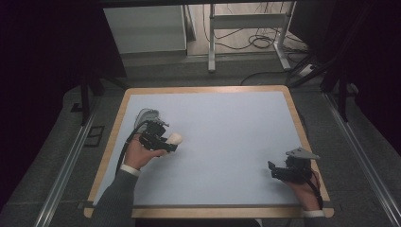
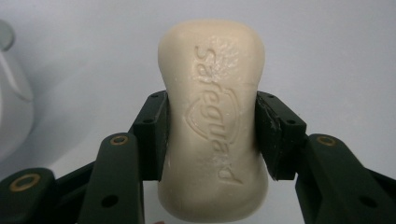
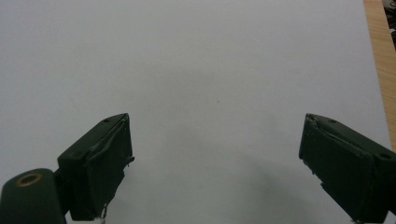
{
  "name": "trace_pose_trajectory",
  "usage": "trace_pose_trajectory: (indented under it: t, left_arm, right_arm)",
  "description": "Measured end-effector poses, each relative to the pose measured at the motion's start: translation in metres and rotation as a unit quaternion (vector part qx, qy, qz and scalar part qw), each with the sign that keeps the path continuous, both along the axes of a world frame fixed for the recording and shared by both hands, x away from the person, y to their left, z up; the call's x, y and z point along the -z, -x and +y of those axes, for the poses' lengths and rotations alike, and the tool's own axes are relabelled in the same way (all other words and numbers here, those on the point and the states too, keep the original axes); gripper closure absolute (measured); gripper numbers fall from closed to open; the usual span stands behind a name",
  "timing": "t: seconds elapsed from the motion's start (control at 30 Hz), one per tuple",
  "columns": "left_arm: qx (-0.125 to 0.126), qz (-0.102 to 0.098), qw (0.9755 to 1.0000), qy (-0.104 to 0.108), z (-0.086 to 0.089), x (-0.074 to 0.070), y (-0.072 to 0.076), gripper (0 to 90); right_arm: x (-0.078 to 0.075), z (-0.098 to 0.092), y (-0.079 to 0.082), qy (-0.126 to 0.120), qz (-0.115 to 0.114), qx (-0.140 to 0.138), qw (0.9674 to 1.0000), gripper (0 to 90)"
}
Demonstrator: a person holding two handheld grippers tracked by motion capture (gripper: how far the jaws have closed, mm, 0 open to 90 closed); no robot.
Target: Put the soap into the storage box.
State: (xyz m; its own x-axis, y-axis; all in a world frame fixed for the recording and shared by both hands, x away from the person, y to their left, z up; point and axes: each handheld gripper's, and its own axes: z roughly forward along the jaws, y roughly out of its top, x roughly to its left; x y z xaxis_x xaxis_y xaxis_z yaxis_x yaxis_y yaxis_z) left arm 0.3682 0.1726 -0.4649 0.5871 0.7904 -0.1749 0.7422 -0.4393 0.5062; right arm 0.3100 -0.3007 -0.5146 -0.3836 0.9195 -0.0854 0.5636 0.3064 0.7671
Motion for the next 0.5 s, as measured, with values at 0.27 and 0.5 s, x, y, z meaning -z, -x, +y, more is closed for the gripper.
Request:
trace_pose_trajectory:
  t: [0.27,0.5]
  left_arm:
    - [-0.021,-0.004,0.9998,0.001,0.018,-0.007,-0.008,49.3]
    - [-0.039,-0.003,0.9992,0.004,0.031,-0.010,-0.016,49.3]
  right_arm:
    - [0.000,0.000,0.000,0.001,0.001,0.000,1.0000,9.5]
    - [0.001,0.000,0.000,0.001,0.002,0.000,1.0000,9.5]
